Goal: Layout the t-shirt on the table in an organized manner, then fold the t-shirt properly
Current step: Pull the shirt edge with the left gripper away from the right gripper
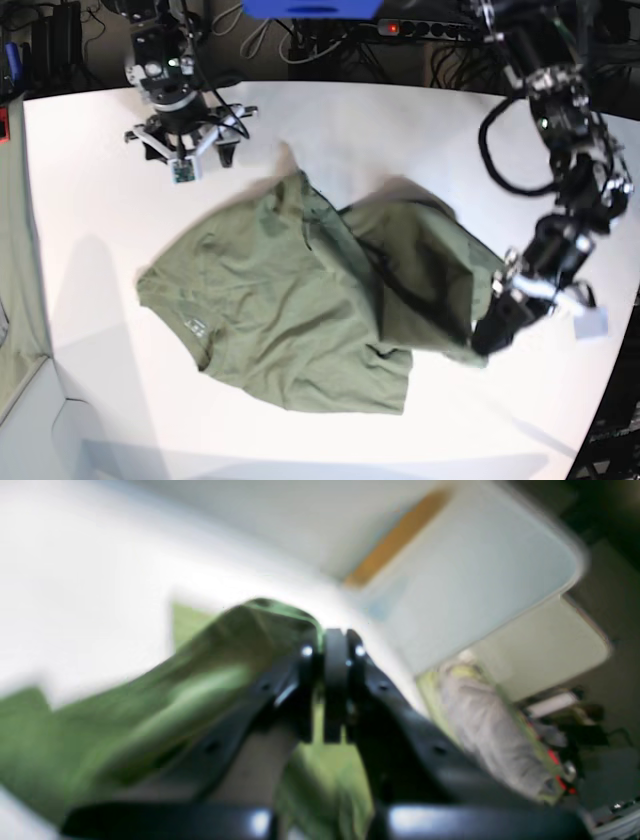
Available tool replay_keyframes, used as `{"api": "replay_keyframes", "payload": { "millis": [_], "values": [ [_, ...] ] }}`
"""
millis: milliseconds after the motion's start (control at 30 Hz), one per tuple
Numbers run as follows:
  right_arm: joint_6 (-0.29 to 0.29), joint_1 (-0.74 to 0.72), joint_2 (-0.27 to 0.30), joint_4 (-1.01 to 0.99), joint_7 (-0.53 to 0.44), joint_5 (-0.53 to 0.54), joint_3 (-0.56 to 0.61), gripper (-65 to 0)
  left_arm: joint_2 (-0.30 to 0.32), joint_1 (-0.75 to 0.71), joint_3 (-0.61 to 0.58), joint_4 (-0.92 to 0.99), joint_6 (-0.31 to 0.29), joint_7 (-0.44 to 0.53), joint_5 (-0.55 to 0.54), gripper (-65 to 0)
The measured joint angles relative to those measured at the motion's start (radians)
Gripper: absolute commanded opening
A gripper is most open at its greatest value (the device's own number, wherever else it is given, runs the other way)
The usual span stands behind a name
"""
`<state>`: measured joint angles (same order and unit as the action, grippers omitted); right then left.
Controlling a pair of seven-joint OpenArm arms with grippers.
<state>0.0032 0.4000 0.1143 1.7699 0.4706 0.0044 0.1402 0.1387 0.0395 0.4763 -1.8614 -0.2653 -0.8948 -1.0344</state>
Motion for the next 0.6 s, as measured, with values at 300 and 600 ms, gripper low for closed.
{"api": "replay_keyframes", "payload": {
  "millis": [300, 600],
  "values": [
    [0.000, -0.034, 0.002, -0.031, -0.013, 0.000, -0.015, -26.5, 0.011, -0.377, 0.303, -0.136, -0.010, 0.010, -0.251, -64.7],
    [0.000, -0.075, -0.005, -0.102, -0.019, 0.002, -0.008, -26.5, 0.000, -0.622, 0.433, -0.110, -0.016, 0.020, -0.311, -64.5]
  ]
}}
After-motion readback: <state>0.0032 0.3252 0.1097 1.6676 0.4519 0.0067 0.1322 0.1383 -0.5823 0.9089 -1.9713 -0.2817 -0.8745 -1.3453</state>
